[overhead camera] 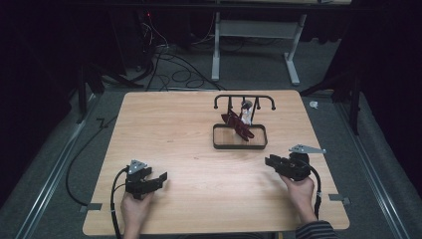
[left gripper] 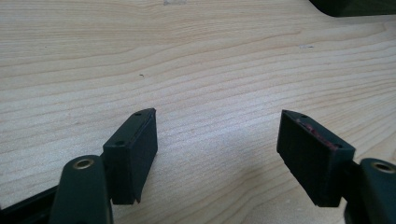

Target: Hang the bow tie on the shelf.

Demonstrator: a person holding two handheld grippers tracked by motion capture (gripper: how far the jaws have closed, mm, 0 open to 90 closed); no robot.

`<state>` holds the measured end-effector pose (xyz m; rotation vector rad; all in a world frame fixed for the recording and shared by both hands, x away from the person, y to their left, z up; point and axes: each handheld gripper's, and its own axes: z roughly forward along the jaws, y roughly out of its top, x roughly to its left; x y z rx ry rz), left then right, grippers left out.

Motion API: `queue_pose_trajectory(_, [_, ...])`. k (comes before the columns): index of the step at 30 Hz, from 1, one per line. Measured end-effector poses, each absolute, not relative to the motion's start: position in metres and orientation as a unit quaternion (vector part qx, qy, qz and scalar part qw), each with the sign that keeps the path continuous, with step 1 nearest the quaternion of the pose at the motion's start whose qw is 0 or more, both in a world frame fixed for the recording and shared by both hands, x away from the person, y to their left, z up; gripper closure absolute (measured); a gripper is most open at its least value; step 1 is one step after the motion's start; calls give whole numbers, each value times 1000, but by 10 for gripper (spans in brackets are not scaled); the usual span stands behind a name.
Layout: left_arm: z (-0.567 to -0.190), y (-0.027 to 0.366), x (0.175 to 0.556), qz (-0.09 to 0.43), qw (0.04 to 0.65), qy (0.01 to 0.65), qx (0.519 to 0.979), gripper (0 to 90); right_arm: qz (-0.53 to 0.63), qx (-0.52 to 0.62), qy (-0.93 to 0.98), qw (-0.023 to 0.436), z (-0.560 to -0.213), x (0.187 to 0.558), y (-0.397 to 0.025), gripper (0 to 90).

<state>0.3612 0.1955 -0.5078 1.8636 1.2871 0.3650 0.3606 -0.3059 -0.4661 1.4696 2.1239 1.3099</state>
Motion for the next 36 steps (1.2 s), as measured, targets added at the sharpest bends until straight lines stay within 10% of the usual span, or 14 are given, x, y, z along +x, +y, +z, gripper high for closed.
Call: queue_pose_trajectory(36, [-508,196,361,145,411,511,740,294,412,520,740,108,-497,362,-296,684])
